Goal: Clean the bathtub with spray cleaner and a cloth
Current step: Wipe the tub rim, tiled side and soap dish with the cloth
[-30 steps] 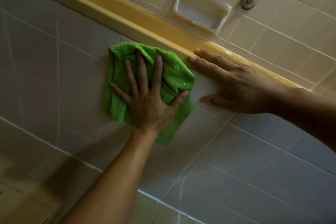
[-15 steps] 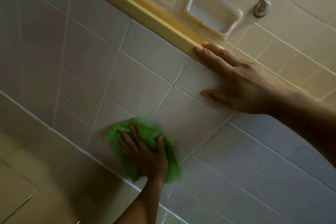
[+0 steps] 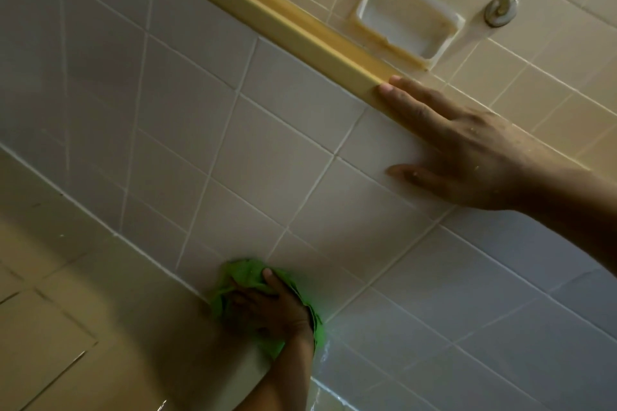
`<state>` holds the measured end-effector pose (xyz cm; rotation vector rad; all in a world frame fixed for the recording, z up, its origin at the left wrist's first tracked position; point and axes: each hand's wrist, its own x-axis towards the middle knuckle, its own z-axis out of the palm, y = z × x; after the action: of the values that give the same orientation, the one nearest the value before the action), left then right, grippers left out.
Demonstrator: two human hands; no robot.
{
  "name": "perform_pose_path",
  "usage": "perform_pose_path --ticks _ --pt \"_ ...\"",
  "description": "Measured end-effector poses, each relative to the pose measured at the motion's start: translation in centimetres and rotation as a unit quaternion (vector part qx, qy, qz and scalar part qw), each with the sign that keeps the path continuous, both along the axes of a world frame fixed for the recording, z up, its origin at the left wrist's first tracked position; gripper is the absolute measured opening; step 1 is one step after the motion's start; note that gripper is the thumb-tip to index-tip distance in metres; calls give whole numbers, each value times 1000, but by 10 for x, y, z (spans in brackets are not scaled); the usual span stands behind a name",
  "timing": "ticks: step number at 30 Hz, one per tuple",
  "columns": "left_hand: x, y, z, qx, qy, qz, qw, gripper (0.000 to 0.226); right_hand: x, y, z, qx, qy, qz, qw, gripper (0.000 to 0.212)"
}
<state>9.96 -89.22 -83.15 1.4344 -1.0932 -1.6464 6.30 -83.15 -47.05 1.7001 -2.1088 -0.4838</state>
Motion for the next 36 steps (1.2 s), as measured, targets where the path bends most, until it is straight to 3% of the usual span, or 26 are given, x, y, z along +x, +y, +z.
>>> perform_pose_path --ticks 8,12,19,28,36 --pt "-11 -20 64 -253 1 22 967 91 5 0 0 -19 -13 -25 999 87" --pt "-7 -37 112 -354 -8 7 935 90 9 -1 0 -27 -22 -37 999 79" --pt "-3 -93 196 -435 -23 30 900 93 12 -2 1 -23 -53 -54 997 78" --pt "5 -152 235 -378 2 63 923 90 11 -14 5 -21 -80 -64 995 85" --pt "14 -206 173 -258 38 64 963 92 15 -86 5 1 -65 -19 998 84"
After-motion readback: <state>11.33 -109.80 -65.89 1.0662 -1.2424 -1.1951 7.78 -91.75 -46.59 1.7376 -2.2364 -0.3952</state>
